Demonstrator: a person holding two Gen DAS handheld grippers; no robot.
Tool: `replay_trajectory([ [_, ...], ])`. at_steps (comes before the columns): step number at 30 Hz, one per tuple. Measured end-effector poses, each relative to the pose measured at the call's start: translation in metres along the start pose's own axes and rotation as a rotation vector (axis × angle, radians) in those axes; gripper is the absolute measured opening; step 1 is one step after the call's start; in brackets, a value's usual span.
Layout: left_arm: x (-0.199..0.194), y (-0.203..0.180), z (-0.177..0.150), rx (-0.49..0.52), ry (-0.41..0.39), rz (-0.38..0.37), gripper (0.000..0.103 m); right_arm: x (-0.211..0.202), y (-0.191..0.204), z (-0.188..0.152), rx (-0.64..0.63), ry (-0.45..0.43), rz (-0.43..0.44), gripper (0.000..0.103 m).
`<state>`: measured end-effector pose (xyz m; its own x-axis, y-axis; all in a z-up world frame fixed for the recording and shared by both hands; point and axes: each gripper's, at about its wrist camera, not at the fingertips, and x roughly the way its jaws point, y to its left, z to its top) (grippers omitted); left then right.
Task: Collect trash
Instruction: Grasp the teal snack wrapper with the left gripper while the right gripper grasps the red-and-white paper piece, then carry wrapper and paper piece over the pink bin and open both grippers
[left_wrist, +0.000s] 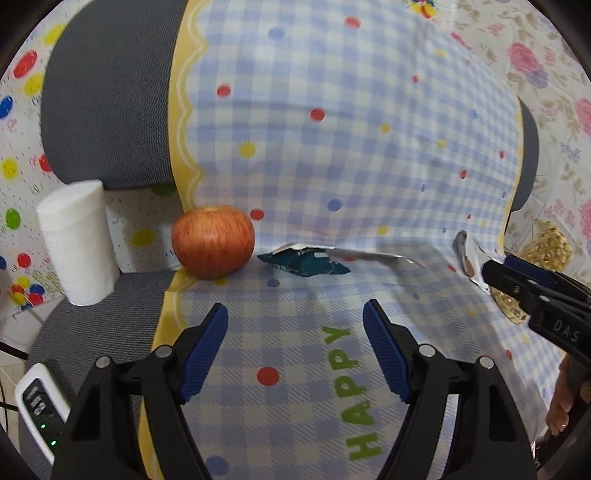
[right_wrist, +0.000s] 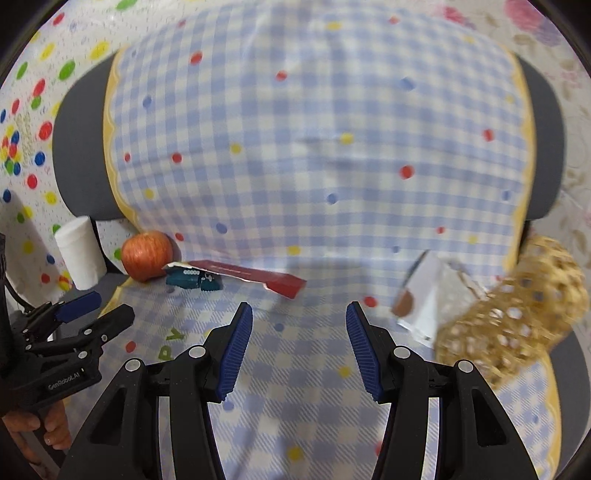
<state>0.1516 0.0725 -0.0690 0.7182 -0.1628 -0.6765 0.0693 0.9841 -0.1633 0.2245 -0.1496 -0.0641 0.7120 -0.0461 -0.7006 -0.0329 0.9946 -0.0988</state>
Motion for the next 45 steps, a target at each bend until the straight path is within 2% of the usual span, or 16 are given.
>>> replay_trajectory([
  [14,0.064,0.000,0.023,-0.012,0.098,-0.052,0.053,0.076,0.020,0.021,-0.109,0.122,0.010,0.054],
  [19,0.079,-0.001,0.032,-0.001,0.112,-0.047,0.039,0.095,0.031,0.026,-0.175,0.152,0.008,0.054],
  [20,0.081,-0.001,0.033,0.001,0.113,-0.048,0.036,0.097,0.033,0.026,-0.185,0.156,0.009,0.052],
  [21,0.083,-0.001,0.034,0.004,0.113,-0.048,0.027,0.100,0.036,0.027,-0.201,0.164,0.011,0.049],
  [23,0.081,-0.002,0.034,0.014,0.105,-0.048,0.022,0.100,0.041,0.027,-0.222,0.168,0.015,0.029],
  [24,0.077,-0.004,0.033,0.024,0.093,-0.050,0.020,0.098,0.042,0.026,-0.231,0.165,0.015,0.027],
  [26,0.069,-0.007,0.031,0.036,0.075,-0.047,0.015,0.086,0.046,0.024,-0.250,0.145,0.022,0.014],
  [30,0.042,-0.010,0.028,0.042,0.025,-0.060,0.011,0.049,0.036,0.024,-0.197,0.089,0.057,0.002],
  [35,0.003,-0.020,0.022,0.036,-0.031,-0.101,0.010,0.002,0.009,0.023,-0.051,0.039,0.099,0.001],
  [45,-0.052,-0.066,-0.013,0.088,-0.067,-0.203,0.011,-0.071,-0.011,-0.006,0.081,-0.009,0.104,0.001],
])
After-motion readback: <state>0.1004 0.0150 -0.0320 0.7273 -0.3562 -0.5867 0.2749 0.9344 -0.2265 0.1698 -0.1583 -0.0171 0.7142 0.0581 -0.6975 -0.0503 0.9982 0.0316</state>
